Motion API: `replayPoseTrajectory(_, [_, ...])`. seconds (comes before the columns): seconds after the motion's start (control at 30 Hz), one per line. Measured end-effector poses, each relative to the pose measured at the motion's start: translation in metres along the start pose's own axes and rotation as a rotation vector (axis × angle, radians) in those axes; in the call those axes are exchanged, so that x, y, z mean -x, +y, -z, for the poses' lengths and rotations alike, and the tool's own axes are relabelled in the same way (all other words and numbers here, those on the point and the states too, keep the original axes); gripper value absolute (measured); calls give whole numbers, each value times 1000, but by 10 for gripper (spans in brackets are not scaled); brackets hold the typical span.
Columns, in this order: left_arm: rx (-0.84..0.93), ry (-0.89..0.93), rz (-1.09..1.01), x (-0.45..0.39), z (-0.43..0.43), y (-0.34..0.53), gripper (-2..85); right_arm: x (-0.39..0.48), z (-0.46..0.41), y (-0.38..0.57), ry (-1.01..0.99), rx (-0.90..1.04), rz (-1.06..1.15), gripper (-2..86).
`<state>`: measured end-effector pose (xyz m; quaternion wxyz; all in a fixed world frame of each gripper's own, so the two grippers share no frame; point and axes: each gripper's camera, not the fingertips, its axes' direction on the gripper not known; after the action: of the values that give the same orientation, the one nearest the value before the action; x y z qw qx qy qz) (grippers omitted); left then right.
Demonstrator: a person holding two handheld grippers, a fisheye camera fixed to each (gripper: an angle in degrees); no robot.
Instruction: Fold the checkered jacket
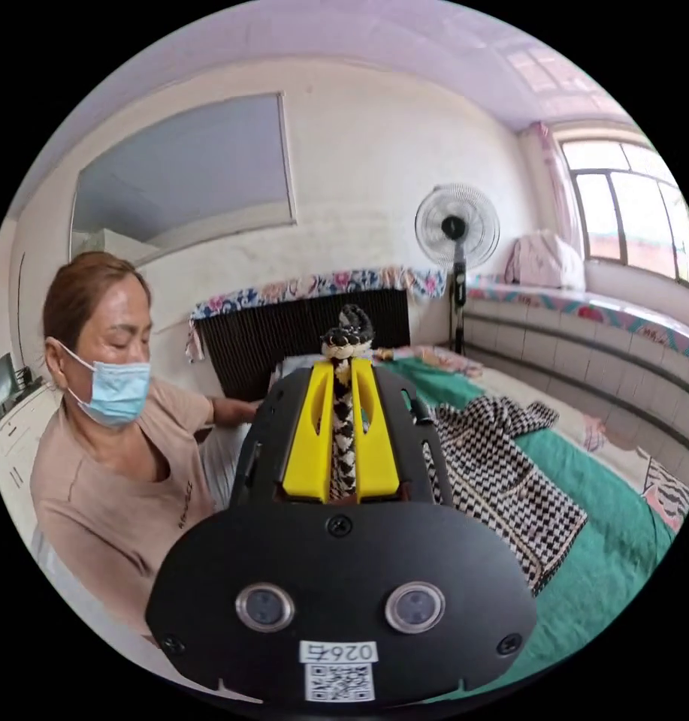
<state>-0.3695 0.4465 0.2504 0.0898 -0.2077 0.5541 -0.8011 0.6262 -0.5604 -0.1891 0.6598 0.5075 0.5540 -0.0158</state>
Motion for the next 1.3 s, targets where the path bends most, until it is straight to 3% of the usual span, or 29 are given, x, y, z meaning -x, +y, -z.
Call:
replayPoseTrajectory(0.07, [19, 30, -32, 1, -4, -3, 185, 20, 24, -4, 79, -120, 13, -4])
replayPoseTrajectory(0.13, [22, -160, -37, 3, 3, 3, 44, 22, 20, -11, 160, -116, 0, -7])
replayPoseTrajectory(0.17, [13, -188, -47, 5, 5, 7, 35, 16, 8, -17, 222, -91, -17, -6])
replayPoseTrajectory(0.3, [-113, 134, 88, 71, 9, 42, 17, -50, -49, -34, 371, 2, -135, -4])
replayPoseTrajectory(0.4, [-189, 418, 231, 132, -16, 80, 28, -157, -116, -39, 550, 104, -272, 26])
replayPoseTrajectory(0.5, [-161, 693, 387, 182, -69, 123, 47, -284, -198, -7, 728, 394, -458, 79])
replayPoseTrajectory(0.57, [-142, 778, 447, 197, -95, 151, 49, -327, -233, 31, 725, 553, -533, 78])
replayPoseTrajectory(0.7, [-209, 774, 525, 218, -114, 203, 13, -305, -255, 68, 674, 552, -461, 60])
replayPoseTrajectory(0.83, [-368, 648, 568, 237, -104, 223, -8, -242, -305, 103, 488, 604, -266, 24])
replayPoseTrajectory(0.93, [-433, 650, 586, 246, -123, 217, -9, -205, -349, 129, 410, 657, -128, -2])
replayPoseTrajectory(1.0, [-323, 779, 589, 247, -165, 201, -9, -202, -391, 145, 333, 816, -58, -6])
replayPoseTrajectory(1.03, [-140, 897, 596, 245, -204, 189, -10, -204, -414, 157, 347, 914, -29, -8])
replayPoseTrajectory(1.07, [-153, 953, 607, 247, -212, 189, -10, -204, -414, 154, 382, 873, -4, -8])
replayPoseTrajectory(1.17, [-217, 937, 540, 260, -202, 204, -10, -217, -403, 138, 384, 878, 5, -9])
replayPoseTrajectory(1.3, [-589, 808, 504, 292, -137, 242, -10, -254, -361, 97, 400, 755, -70, -8])
